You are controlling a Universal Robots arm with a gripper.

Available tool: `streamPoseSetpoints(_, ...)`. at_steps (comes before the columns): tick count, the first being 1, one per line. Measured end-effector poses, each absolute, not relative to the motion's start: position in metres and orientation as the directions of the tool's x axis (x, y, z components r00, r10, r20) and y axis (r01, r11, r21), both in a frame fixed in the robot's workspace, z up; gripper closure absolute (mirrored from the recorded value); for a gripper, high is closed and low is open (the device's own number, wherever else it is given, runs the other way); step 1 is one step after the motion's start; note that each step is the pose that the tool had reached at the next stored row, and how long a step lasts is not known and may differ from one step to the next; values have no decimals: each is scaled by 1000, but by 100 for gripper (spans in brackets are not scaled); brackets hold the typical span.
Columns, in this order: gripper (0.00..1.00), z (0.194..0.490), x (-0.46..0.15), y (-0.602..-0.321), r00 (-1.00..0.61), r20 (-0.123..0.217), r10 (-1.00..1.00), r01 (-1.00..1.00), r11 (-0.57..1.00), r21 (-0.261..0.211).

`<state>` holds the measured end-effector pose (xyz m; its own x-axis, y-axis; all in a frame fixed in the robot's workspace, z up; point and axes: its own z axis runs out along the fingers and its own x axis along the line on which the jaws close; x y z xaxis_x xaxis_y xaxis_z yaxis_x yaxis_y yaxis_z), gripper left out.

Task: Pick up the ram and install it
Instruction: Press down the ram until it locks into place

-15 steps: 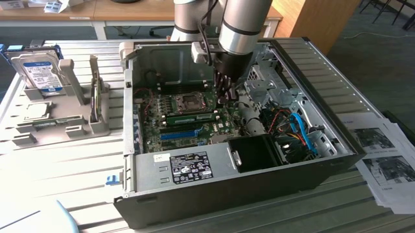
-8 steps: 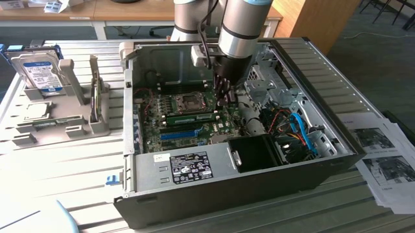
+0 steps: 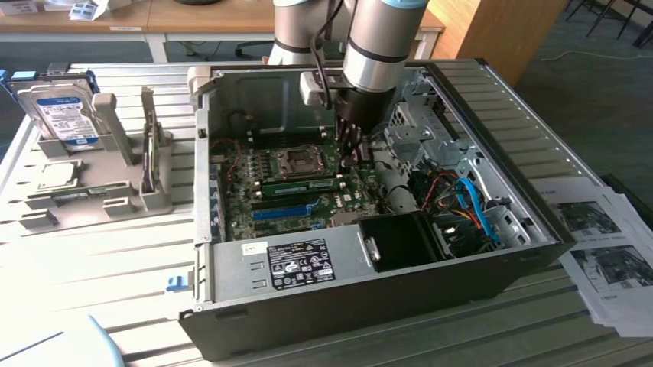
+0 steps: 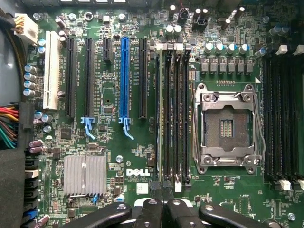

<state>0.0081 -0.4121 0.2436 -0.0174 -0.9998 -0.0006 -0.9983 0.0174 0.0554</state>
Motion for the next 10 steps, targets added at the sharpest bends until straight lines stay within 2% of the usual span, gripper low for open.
streamPoseSetpoints(10, 91, 242, 4, -412, -17, 0, -1000, -998, 17, 55)
